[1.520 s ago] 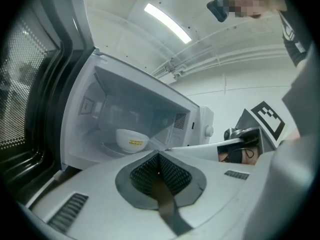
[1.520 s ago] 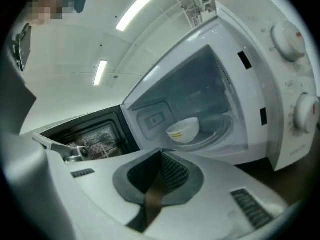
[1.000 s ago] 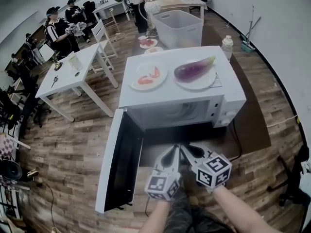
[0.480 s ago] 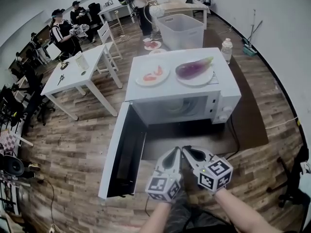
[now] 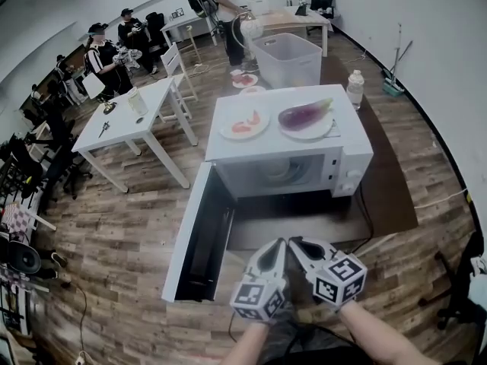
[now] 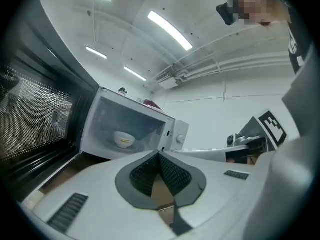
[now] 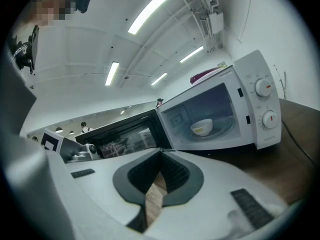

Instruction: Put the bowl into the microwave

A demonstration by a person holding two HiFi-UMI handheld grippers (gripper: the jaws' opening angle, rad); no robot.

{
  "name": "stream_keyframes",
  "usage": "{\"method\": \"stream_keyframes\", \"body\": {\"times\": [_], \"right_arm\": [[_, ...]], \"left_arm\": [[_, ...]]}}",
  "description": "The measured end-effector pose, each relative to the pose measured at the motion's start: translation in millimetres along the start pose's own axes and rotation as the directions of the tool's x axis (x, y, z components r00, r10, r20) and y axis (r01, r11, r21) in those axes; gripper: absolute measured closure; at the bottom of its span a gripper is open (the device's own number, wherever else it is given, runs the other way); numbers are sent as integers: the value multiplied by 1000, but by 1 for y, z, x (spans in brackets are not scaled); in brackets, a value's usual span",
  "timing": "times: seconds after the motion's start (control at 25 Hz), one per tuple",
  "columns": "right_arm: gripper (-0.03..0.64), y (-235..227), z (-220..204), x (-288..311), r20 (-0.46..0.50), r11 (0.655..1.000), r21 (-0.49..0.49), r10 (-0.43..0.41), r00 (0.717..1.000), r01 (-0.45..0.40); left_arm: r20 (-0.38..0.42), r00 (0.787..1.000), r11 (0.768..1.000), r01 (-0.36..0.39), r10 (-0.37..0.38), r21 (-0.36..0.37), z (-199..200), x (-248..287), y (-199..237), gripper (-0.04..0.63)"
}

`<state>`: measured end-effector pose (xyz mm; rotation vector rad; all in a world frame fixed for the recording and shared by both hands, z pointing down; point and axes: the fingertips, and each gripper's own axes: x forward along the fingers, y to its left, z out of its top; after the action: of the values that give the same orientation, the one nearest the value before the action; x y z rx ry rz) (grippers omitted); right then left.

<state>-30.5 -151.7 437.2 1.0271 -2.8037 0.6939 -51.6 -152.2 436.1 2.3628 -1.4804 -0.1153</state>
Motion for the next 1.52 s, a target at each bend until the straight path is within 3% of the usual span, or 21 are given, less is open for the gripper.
{"method": "stream_keyframes", "body": {"times": [0.56,1.12,1.52], "right_arm": [[615,29,4,-31,14,1000,16,-10,1000,9],[615,57,5,-71,48,1000,-2,7,999,-7],[615,59,8,-85,68,1000,1,-29,997,29]], "left_arm": [[16,1000,1000,10,-9,-26,12,-30,-25,595],[51,998,999,44,-43,-1,23,-64,-62,594],[31,994,995,102,-102,8,23,-65,-76,594]]}}
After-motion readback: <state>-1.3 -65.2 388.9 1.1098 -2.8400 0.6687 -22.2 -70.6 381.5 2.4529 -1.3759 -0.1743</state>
